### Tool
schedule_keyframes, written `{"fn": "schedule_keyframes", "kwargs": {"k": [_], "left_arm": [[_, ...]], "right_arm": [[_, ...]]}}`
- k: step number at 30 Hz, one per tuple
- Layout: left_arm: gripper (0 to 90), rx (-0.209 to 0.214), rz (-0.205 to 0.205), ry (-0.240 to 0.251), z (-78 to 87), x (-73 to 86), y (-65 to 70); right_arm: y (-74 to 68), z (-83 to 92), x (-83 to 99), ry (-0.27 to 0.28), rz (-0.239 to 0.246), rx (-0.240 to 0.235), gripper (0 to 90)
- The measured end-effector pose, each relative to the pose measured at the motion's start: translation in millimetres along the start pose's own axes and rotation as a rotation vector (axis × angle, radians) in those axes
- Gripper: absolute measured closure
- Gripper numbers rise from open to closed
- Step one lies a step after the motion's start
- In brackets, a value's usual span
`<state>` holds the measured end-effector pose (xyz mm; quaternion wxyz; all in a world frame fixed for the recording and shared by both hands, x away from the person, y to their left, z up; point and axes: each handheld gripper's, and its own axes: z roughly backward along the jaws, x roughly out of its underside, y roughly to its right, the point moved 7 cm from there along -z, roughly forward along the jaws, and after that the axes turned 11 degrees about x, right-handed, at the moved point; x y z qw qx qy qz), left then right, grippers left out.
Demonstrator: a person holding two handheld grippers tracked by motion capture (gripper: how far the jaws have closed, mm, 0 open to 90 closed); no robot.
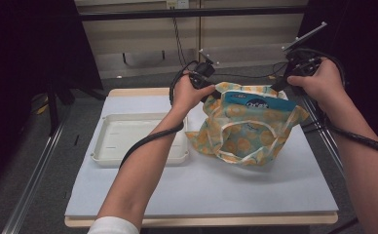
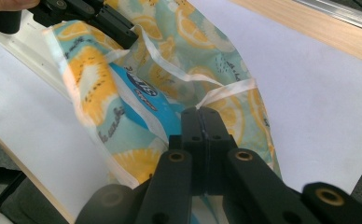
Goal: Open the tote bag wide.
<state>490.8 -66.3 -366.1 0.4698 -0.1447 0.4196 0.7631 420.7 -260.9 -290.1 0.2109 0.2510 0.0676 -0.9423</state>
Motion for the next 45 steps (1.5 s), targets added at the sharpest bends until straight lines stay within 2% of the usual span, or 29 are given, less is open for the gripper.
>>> {"fn": "schedule_keyframes", "kwargs": {"k": [2, 4, 7, 9, 10, 11, 12, 15, 19, 20, 21, 22, 25, 29, 33, 34, 37, 45], "left_arm": [[89.8, -0.001, -0.004, -0.019, 0.2, 3.7, -1.8], [89.7, -0.009, 0.009, -0.016, 0.1, 6.8, -2.8], [89.1, -0.011, 0.016, -0.016, 1.2, 11.1, -4.7], [88.7, -0.011, 0.022, -0.011, 1.5, 12.7, -3.8], [88.2, -0.016, 0.009, -0.018, 2.6, 13.5, -4.2], [88.0, -0.015, 0.021, -0.007, 2.8, 13.5, -3.1], [88.0, -0.014, 0.007, -0.018, 4.9, 14.3, -3.5], [86.0, -0.017, 0.002, -0.003, 9.0, 13.8, -1.0], [75.6, -0.034, -0.001, 0.021, 15.4, 12.4, 2.0], [70.9, -0.052, -0.013, 0.02, 18.3, 12.1, 1.1], [63.3, -0.069, -0.006, 0.039, 20.1, 11.0, 0.9], [58.9, -0.085, -0.017, 0.025, 23.5, 11.5, 0.0], [48.6, -0.107, -0.012, 0.053, 28.0, 10.2, 1.4], [40.5, -0.121, -0.046, 0.047, 35.7, 9.2, 6.8], [36.2, -0.128, -0.069, 0.032, 41.4, 9.9, 14.2], [35.0, -0.124, -0.072, 0.047, 41.9, 9.3, 16.4], [33.5, -0.115, -0.093, 0.041, 43.6, 9.9, 22.9], [30.1, -0.081, -0.11, 0.007, 32.2, 14.9, 33.5]], "right_arm": [[1.0, -0.7, 1.8, -0.012, 0.003, 0.017, 89.2], [2.2, -0.9, 2.2, -0.002, 0.002, 0.023, 86.8], [4.4, 1.5, 2.5, 0.013, -0.006, 0.033, 77.7], [6.6, 3.8, 3.4, 0.018, -0.006, 0.05, 74.8], [7.7, 4.8, 4.0, 0.021, -0.003, 0.055, 71.7], [7.9, 5.9, 4.3, 0.022, -0.009, 0.058, 69.8], [8.8, 7.0, 5.0, 0.024, -0.012, 0.063, 69.8], [10.5, 10.2, 7.4, 0.028, -0.012, 0.063, 68.4], [14.7, 13.2, 11.6, 0.028, -0.017, 0.075, 67.3], [15.0, 13.7, 12.4, 0.029, -0.022, 0.072, 67.0], [16.3, 14.0, 13.9, 0.024, -0.019, 0.076, 66.7], [17.3, 13.6, 15.1, 0.023, -0.017, 0.081, 66.3], [19.3, 13.6, 18.4, 0.018, -0.023, 0.084, 64.5], [22.7, 15.2, 20.1, 0.02, -0.041, 0.096, 60.7], [24.5, 16.1, 21.4, 0.015, -0.044, 0.1, 58.4], [24.9, 16.2, 21.5, 0.017, -0.045, 0.1, 57.7], [26.6, 16.4, 22.0, 0.016, -0.056, 0.109, 56.0], [27.6, 16.7, 22.7, 0.016, -0.055, 0.117, 54.6]]}}
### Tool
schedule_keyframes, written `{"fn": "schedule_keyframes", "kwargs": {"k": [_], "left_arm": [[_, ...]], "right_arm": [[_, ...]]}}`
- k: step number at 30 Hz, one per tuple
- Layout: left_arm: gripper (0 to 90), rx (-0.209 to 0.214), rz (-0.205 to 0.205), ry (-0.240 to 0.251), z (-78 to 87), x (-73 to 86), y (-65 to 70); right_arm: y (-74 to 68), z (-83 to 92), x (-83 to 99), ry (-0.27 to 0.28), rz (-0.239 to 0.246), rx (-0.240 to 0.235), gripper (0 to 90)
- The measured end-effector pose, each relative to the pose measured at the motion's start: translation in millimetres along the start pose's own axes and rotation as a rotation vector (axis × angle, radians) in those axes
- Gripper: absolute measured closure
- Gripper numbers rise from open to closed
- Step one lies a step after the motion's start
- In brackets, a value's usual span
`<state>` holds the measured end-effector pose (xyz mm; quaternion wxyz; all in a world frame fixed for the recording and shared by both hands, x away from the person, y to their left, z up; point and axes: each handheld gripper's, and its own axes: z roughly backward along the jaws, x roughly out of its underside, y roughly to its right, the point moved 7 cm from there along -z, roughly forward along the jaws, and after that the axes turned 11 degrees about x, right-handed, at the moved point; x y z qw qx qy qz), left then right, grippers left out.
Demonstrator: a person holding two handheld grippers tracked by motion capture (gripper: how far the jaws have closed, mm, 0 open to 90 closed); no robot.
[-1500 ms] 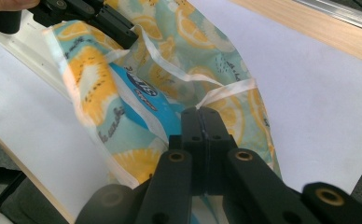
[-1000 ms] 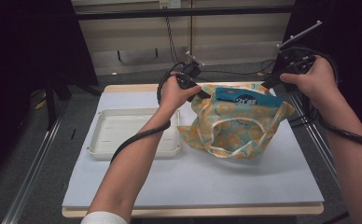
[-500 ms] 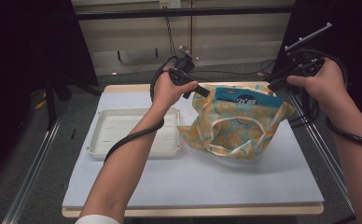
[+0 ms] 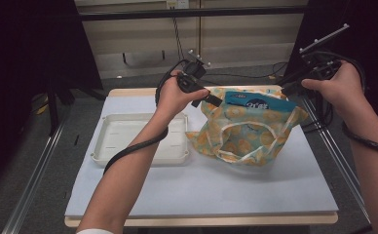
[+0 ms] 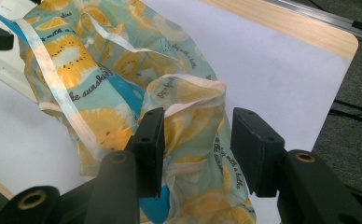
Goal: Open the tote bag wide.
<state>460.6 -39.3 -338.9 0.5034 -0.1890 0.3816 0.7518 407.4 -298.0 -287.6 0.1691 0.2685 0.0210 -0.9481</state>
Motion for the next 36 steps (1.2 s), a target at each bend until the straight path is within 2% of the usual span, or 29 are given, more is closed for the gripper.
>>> {"fn": "schedule_keyframes", "kwargs": {"k": [1, 2, 4, 5, 6, 8, 9, 12, 14, 24, 25, 27, 28, 29, 34, 35, 36], "left_arm": [[29.9, 0.007, -0.006, -0.009, -1.0, 0.6, 0.5], [35.5, 0.011, -0.013, -0.028, -1.5, 1.6, 1.0], [43.7, 0.025, -0.005, -0.013, -4.3, 1.2, 1.5], [51.1, 0.027, -0.012, -0.027, -4.2, 1.8, 1.5], [58.4, 0.049, -0.007, -0.015, -5.7, 1.4, 2.7], [65.7, 0.065, -0.008, -0.022, -7.0, 1.6, 3.9], [72.3, 0.071, -0.01, -0.019, -7.4, 1.3, 4.0], [84.3, 0.079, 0.002, -0.018, -6.9, 1.5, 2.8], [88.1, 0.085, 0.006, -0.006, -6.9, 1.0, 1.6], [90.0, 0.073, 0.027, 0.023, -3.6, -1.9, -3.5], [90.0, 0.074, 0.019, 0.022, -2.9, -2.2, -4.5], [90.0, 0.071, 0.031, 0.036, -2.3, -3.0, -4.9], [90.0, 0.071, 0.032, 0.052, -1.8, -3.9, -5.6], [90.0, 0.067, 0.032, 0.043, -0.1, -3.8, -6.3], [90.0, 0.063, 0.044, 0.068, 1.3, -5.5, -7.8], [90.0, 0.058, 0.035, 0.052, 1.4, -4.7, -8.9], [90.0, 0.056, 0.045, 0.055, 0.5, -4.3, -9.1]], "right_arm": [[0.8, 0.2, 0.5, -0.003, -0.003, 0.004, 53.9], [1.1, 0.2, 1.1, -0.003, -0.004, 0.002, 53.8], [1.9, -0.6, 2.7, -0.01, -0.007, 0.003, 53.8], [2.7, -1.1, 3.4, -0.01, -0.008, 0.004, 53.8], [3.4, -1.3, 4.2, -0.011, -0.007, 0.006, 53.8], [5.0, -2.5, 6.4, -0.019, -0.006, 0.012, 53.7], [5.5, -3.1, 7.4, -0.022, -0.006, 0.014, 53.4], [8.5, -4.4, 11.0, -0.035, -0.007, 0.026, 52.4], [9.8, -5.3, 13.0, -0.035, -0.007, 0.021, 51.6], [12.2, -14.3, 26.2, -0.072, -0.003, 0.012, 50.5], [12.1, -15.7, 27.2, -0.074, 0.0, 0.01, 50.7], [11.5, -17.9, 29.5, -0.081, 0.0, 0.001, 51.6], [11.7, -18.8, 30.5, -0.084, 0.004, 0.001, 52.4], [11.6, -19.4, 31.5, -0.087, -0.001, 0.008, 54.0], [9.9, -20.2, 37.7, -0.111, 0.006, -0.018, 62.3], [9.7, -21.3, 37.9, -0.102, 0.011, -0.025, 64.3], [9.7, -21.8, 38.7, -0.103, 0.012, -0.028, 65.6]]}}
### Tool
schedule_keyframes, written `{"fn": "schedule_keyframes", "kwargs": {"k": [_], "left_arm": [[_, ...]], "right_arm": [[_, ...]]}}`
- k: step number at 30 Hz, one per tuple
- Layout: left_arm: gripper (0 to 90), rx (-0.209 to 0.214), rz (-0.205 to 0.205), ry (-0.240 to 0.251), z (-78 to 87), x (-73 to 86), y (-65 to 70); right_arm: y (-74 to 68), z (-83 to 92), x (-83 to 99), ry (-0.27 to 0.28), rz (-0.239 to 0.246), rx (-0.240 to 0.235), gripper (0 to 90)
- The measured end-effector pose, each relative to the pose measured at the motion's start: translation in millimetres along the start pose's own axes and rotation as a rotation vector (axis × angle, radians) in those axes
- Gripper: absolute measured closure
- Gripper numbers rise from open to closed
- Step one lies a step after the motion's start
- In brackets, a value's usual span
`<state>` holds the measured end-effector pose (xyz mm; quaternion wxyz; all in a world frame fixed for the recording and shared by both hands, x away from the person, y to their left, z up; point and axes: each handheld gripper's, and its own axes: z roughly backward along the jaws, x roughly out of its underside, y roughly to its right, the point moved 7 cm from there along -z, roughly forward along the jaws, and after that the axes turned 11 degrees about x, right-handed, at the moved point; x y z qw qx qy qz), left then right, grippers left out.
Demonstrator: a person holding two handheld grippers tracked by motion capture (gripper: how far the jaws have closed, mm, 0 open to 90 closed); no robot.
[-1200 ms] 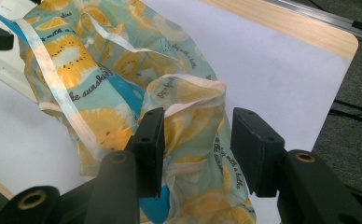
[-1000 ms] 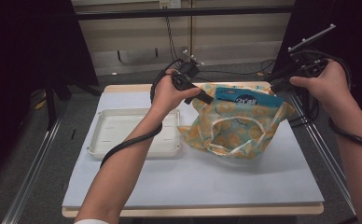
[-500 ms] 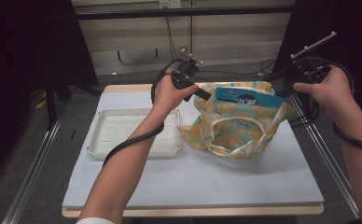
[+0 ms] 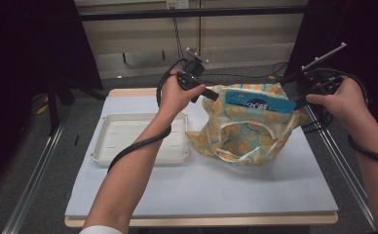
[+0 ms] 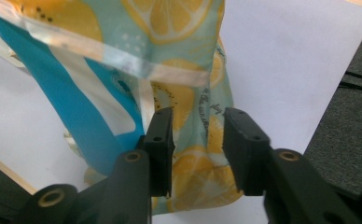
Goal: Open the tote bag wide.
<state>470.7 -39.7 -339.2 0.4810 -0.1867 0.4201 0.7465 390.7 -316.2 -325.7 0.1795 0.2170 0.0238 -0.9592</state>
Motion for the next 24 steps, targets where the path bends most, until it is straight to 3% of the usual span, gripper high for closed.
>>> {"fn": "schedule_keyframes", "kwargs": {"k": [12, 18, 24], "left_arm": [[89.8, -0.001, 0.014, -0.001, -0.7, 4.8, -7.0], [89.8, 0.0, 0.012, -0.01, -2.1, 5.1, -6.0], [89.7, -0.002, 0.02, -0.002, -4.0, 4.0, -4.7]], "right_arm": [[-3.4, -3.7, 9.2, -0.025, 0.036, -0.007, 84.4], [-0.9, 4.4, 10.1, -0.003, 0.033, 0.004, 72.8], [1.8, 15.3, 12.6, 0.009, 0.018, 0.006, 66.8]]}}
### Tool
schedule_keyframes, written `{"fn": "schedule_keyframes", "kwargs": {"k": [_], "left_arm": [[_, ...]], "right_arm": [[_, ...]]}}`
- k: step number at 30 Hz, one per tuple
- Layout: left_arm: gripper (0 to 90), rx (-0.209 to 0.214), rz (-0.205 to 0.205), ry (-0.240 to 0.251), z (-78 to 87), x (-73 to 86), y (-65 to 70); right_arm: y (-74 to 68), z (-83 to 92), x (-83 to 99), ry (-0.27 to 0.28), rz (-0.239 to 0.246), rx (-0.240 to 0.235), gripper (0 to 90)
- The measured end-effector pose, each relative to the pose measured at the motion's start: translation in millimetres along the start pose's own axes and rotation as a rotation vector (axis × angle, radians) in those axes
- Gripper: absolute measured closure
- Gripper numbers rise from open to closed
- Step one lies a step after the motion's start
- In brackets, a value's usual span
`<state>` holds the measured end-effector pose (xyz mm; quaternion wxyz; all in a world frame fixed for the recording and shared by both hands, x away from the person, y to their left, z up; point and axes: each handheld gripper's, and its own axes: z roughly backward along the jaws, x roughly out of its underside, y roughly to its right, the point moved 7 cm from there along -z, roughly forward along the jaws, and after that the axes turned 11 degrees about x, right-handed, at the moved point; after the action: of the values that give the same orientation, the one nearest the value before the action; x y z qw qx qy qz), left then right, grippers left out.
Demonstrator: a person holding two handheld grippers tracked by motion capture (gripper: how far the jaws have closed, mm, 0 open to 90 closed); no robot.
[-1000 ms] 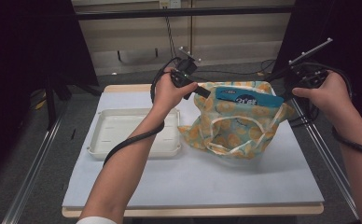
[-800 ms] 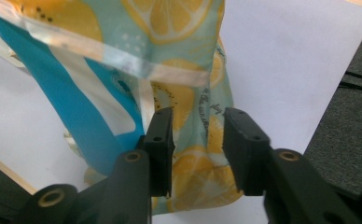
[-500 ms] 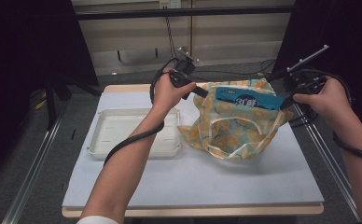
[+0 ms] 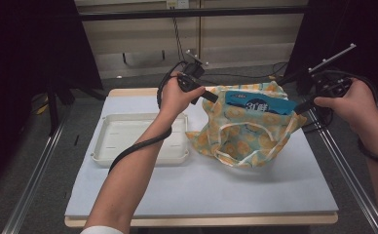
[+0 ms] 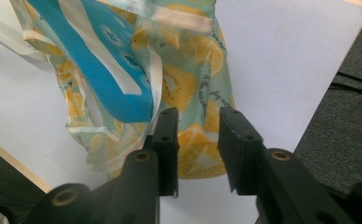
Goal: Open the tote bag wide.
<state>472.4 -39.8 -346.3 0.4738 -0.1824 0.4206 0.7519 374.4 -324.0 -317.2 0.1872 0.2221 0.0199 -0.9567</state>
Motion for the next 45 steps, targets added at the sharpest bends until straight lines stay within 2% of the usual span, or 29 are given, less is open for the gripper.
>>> {"fn": "schedule_keyframes", "kwargs": {"k": [6, 8, 9, 11, 16, 22, 25, 28, 31, 33, 34, 40, 45], "left_arm": [[89.8, -0.005, -0.005, -0.006, 0.8, -1.2, 0.9], [89.8, -0.008, -0.01, -0.01, 0.7, -1.5, 1.3], [89.8, -0.012, -0.01, -0.013, 0.8, -1.5, 1.4], [89.8, -0.011, -0.014, -0.018, 0.2, -1.3, 1.2], [89.8, -0.012, -0.013, -0.013, -0.6, -1.8, 1.1], [89.8, -0.012, -0.005, -0.007, -2.6, -1.5, 0.8], [89.8, -0.012, -0.011, -0.014, -2.3, -0.7, -0.5], [89.9, -0.011, 0.007, -0.004, -2.5, -0.3, -0.4], [89.9, -0.011, -0.008, -0.016, -1.1, 0.8, -2.7], [90.0, -0.008, 0.011, 0.003, -2.0, 1.0, -2.8], [90.0, -0.007, 0.003, -0.012, -0.4, 2.0, -4.2], [90.0, -0.017, 0.014, 0.006, 1.5, 2.3, -6.7], [90.0, -0.012, 0.009, 0.002, 2.4, 1.2, -7.3]], "right_arm": [[-3.3, 2.1, 3.9, -0.015, 0.02, 0.001, 58.0], [-4.6, 2.1, 5.3, -0.021, 0.019, -0.003, 57.8], [-5.7, 1.9, 5.4, -0.017, 0.023, -0.016, 57.4], [-7.6, 1.8, 5.4, -0.01, 0.012, -0.017, 55.8], [-12.1, 2.0, 4.7, -0.008, 0.023, -0.025, 50.5], [-17.2, -6.0, 4.6, -0.02, 0.024, -0.034, 50.7], [-18.0, -10.2, 4.9, -0.024, 0.022, -0.038, 54.5], [-16.5, -13.1, 5.8, -0.029, 0.034, -0.023, 62.2], [-17.7, -14.7, 5.4, -0.025, 0.025, -0.038, 69.4], [-19.2, -14.7, 6.0, -0.029, 0.021, -0.054, 77.0], [-19.5, -14.9, 6.4, -0.029, 0.026, -0.061, 79.5], [-20.4, -13.3, 9.2, -0.03, 0.023, -0.091, 85.4], [-15.7, -10.4, 13.3, -0.035, 0.03, -0.066, 88.2]]}}
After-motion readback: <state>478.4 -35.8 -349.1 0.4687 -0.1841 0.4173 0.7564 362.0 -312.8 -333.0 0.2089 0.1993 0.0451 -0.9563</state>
